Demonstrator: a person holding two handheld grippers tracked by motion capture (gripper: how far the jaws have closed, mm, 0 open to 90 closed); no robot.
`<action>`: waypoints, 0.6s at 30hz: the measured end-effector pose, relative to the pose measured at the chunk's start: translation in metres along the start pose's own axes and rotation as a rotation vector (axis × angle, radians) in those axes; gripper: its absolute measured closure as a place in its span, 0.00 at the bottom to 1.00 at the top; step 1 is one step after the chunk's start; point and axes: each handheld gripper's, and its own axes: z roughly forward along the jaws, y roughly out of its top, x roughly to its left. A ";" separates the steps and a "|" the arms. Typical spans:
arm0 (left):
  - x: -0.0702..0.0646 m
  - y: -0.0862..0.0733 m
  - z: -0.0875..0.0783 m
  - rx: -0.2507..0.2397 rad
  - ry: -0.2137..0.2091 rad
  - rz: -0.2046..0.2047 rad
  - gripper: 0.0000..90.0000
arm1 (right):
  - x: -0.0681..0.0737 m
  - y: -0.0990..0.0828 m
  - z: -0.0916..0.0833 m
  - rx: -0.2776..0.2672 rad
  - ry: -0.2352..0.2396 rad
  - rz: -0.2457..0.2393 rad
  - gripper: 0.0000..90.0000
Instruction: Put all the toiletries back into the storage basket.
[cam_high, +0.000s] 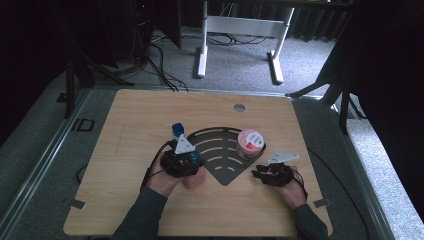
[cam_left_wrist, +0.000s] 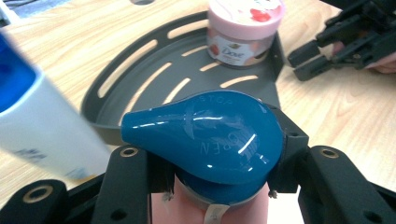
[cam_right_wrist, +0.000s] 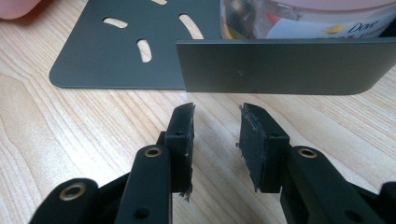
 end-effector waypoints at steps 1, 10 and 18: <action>-0.002 0.001 0.001 -0.001 -0.005 0.004 0.59 | 0.000 0.000 0.000 -0.001 0.000 0.002 0.72; -0.013 0.010 0.011 0.004 -0.037 0.035 0.59 | 0.000 0.000 0.000 0.000 0.001 0.002 0.72; -0.020 0.020 0.017 -0.002 -0.060 0.055 0.59 | 0.000 0.000 0.000 -0.001 0.003 0.002 0.72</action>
